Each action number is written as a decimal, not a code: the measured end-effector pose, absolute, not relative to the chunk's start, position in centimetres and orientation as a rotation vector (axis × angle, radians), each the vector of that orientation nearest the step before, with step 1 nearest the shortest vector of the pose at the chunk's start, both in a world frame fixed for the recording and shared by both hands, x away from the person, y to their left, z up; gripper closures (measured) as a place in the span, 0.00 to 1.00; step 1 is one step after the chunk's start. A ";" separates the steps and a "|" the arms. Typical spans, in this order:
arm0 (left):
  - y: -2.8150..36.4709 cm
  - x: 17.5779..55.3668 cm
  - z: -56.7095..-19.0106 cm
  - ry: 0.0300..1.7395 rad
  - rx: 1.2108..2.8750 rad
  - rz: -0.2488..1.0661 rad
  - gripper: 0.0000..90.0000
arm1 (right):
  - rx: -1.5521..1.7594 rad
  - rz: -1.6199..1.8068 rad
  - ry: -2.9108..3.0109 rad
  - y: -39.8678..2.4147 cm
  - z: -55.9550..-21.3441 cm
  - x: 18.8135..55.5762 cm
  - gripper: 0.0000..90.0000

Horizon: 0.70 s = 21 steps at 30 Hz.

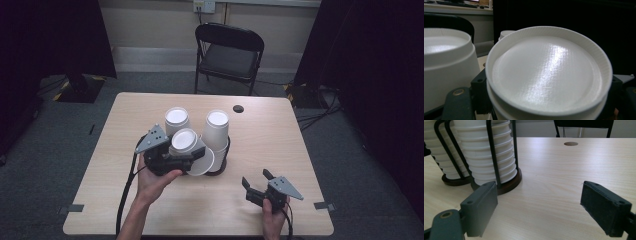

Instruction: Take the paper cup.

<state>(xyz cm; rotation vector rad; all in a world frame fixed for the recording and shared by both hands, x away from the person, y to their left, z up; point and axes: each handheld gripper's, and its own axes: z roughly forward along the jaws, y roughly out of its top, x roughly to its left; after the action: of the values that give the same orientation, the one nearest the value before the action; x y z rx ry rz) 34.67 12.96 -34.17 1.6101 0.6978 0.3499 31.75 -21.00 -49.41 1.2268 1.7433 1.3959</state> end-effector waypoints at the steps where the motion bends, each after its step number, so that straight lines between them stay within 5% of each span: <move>1: 13.0 34.6 -34.5 0.705 1.611 0.337 0.24 | 1.225 1.393 1.747 -20.9 -49.4 31.7 0.15; 14: 13.7 34.6 -38.2 0.817 1.609 0.222 0.24 | 1.134 1.442 1.807 -18.6 -49.4 30.8 0.17; 21: 13.8 34.2 -39.9 0.853 1.611 0.168 0.24 | 1.089 1.561 1.840 -16.4 -48.6 30.1 0.34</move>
<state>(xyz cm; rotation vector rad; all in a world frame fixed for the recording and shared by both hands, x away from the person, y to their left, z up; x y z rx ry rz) 34.17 13.79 -39.91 1.6112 0.8530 0.1680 30.14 -16.42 -48.64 1.0889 1.8399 1.5613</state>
